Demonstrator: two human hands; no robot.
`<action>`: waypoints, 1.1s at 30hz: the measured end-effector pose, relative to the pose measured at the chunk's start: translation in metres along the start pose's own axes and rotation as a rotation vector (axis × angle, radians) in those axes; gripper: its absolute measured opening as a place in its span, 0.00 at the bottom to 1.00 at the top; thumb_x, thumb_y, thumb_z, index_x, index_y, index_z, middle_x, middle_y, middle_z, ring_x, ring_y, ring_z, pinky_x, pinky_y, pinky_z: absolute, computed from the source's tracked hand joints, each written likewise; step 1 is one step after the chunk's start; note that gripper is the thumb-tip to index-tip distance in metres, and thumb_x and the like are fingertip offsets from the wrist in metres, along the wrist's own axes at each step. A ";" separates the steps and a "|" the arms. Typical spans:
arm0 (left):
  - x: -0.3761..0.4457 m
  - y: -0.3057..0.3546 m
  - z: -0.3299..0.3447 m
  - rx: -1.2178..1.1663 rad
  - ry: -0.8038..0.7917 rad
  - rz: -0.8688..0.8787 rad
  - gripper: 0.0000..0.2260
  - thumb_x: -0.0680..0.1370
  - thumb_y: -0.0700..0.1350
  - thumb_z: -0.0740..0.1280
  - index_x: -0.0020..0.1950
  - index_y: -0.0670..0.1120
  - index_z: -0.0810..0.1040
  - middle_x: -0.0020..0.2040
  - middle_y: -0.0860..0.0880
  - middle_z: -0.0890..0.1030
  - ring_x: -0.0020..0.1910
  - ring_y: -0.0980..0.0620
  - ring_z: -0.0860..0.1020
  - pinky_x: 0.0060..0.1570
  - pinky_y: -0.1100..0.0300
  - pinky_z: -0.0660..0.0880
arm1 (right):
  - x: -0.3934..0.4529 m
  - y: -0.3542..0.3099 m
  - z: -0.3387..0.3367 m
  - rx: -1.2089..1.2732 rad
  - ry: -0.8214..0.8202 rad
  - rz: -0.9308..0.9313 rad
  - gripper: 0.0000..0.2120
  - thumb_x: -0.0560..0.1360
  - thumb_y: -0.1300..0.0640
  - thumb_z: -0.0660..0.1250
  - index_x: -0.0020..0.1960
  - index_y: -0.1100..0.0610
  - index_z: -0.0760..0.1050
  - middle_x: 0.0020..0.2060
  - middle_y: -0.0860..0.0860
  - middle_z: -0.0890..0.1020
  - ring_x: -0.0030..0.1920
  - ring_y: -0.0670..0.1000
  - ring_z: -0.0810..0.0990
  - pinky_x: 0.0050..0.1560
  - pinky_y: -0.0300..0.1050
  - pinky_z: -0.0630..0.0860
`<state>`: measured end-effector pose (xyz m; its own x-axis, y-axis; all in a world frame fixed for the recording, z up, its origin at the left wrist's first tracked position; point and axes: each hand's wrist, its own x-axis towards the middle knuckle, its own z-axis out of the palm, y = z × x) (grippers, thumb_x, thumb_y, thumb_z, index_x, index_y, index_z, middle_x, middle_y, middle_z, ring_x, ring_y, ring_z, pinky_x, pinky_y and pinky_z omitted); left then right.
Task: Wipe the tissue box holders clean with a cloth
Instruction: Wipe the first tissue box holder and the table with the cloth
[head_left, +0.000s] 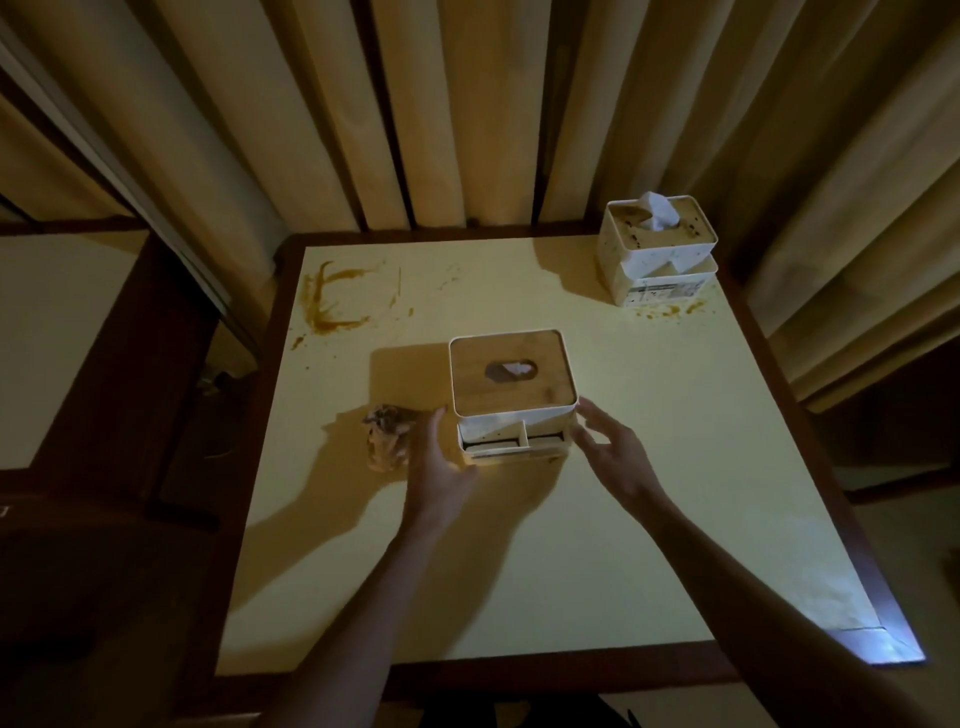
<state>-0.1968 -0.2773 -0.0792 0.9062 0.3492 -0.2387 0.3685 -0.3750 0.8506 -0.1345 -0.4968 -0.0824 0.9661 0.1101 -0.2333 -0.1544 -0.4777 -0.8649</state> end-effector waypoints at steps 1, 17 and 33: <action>0.001 0.004 -0.006 0.012 0.045 0.079 0.33 0.69 0.36 0.71 0.71 0.53 0.65 0.70 0.48 0.66 0.68 0.48 0.66 0.65 0.49 0.69 | 0.001 -0.003 -0.002 -0.020 0.059 -0.021 0.23 0.78 0.50 0.63 0.71 0.54 0.68 0.66 0.50 0.75 0.64 0.49 0.74 0.61 0.46 0.73; 0.094 0.096 0.008 0.666 -0.133 0.507 0.07 0.75 0.45 0.71 0.51 0.49 0.85 0.45 0.49 0.75 0.51 0.48 0.74 0.45 0.59 0.70 | 0.055 -0.031 -0.007 -0.306 -0.024 -0.062 0.21 0.75 0.44 0.66 0.67 0.41 0.71 0.69 0.54 0.70 0.68 0.59 0.65 0.68 0.53 0.65; 0.116 0.093 0.007 0.926 -0.307 0.882 0.11 0.64 0.43 0.79 0.44 0.48 0.84 0.36 0.48 0.73 0.36 0.47 0.74 0.37 0.61 0.61 | 0.057 -0.034 -0.013 -0.106 -0.121 0.021 0.22 0.74 0.46 0.68 0.67 0.41 0.72 0.58 0.50 0.80 0.55 0.45 0.76 0.42 0.27 0.66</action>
<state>-0.0558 -0.2773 -0.0312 0.8789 -0.4762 0.0276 -0.4736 -0.8642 0.1699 -0.0717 -0.4851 -0.0604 0.9299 0.2002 -0.3087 -0.1457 -0.5699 -0.8087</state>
